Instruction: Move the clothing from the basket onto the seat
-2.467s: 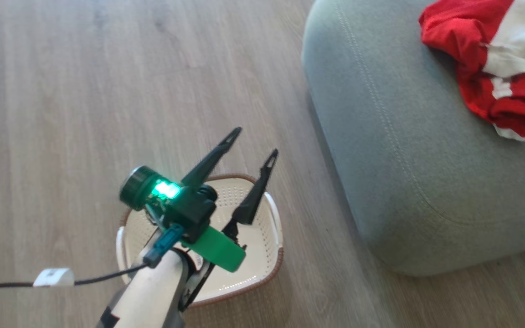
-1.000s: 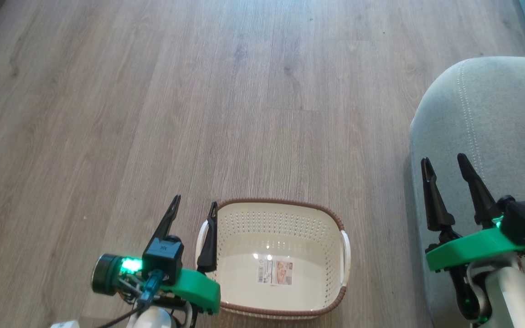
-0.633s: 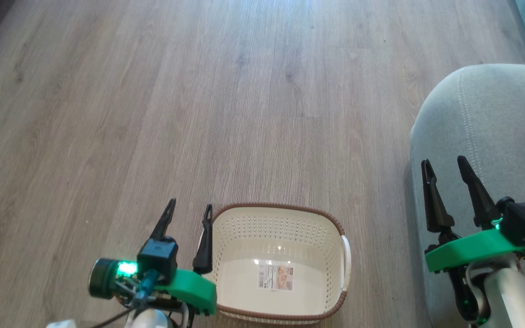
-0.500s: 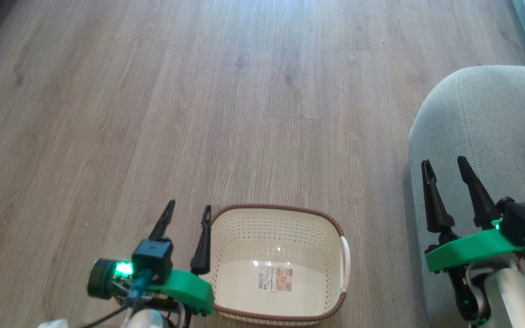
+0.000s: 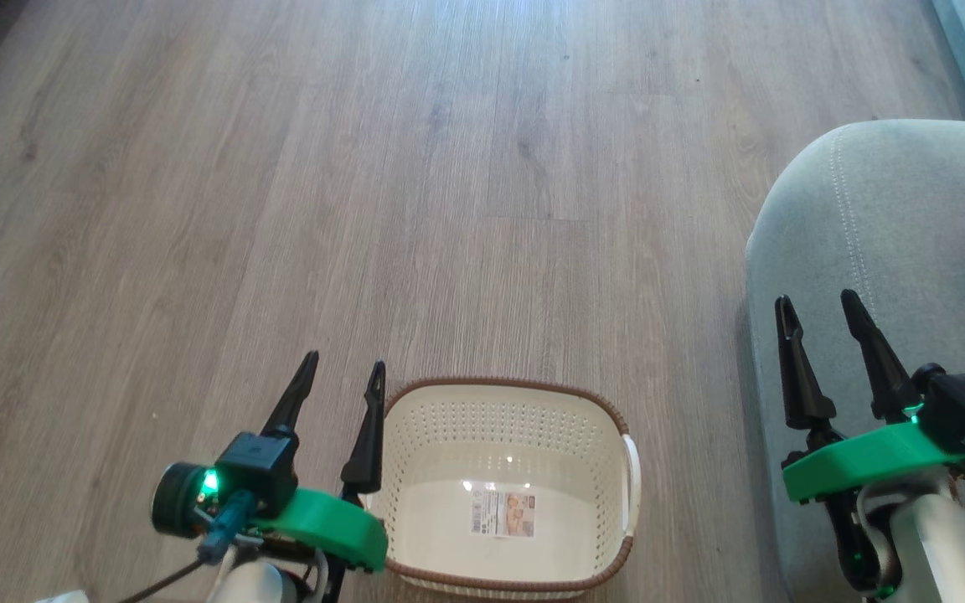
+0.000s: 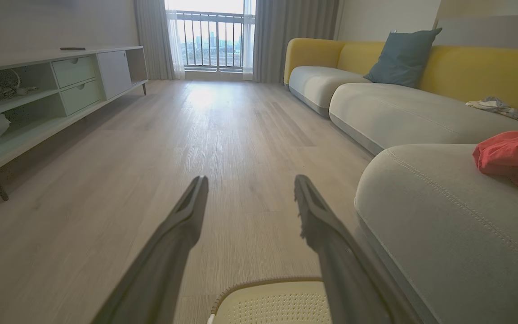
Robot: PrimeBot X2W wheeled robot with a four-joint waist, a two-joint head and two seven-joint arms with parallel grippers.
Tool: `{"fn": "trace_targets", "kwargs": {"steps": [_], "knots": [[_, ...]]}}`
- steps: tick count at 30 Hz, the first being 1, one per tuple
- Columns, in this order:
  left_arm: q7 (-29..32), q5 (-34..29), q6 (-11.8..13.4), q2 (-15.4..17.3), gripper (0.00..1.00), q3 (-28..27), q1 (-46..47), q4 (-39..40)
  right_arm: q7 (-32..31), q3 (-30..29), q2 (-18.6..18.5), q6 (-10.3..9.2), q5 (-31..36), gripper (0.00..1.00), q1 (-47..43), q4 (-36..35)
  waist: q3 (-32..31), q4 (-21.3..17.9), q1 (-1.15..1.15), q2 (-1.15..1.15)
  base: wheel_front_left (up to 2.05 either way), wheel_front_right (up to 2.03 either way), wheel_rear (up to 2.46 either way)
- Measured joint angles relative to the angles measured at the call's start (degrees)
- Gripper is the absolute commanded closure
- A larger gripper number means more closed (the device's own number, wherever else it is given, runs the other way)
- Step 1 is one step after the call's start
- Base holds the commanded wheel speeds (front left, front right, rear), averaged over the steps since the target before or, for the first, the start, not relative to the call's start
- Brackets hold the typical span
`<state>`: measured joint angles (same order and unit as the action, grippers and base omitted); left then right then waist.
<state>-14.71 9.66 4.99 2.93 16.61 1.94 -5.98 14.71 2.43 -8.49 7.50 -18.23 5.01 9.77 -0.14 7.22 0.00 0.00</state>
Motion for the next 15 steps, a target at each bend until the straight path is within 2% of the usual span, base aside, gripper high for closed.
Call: {"fn": "trace_targets", "kwargs": {"steps": [5,13,14,15], "knots": [[0.0,3.8,-0.9,0.0,0.0,-0.5,-1.0,-0.1,0.0,0.0,0.0,0.0,0.0,0.0,0.0,0.0,0.0,-0.4,0.0,0.0,0.0,0.0,0.0],[0.0,4.7,-2.4,0.0,0.0,-1.2,-1.3,-0.7,0.0,0.0,0.0,0.0,-0.4,0.0,0.0,0.0,0.3,-1.0,0.0,0.0,0.0,0.0,0.0],[0.0,5.0,-2.4,0.0,1.0,-1.2,-1.3,-0.8,0.0,0.0,0.0,0.0,-0.4,1.0,0.0,0.3,0.4,-1.0,0.0,0.0,0.0,0.0,0.0],[0.0,5.0,-2.4,0.0,1.0,-1.1,-1.4,-1.7,-0.1,0.1,0.1,0.0,-0.4,1.0,-0.1,1.2,0.4,-1.1,0.0,0.0,0.0,0.0,0.0]]}}
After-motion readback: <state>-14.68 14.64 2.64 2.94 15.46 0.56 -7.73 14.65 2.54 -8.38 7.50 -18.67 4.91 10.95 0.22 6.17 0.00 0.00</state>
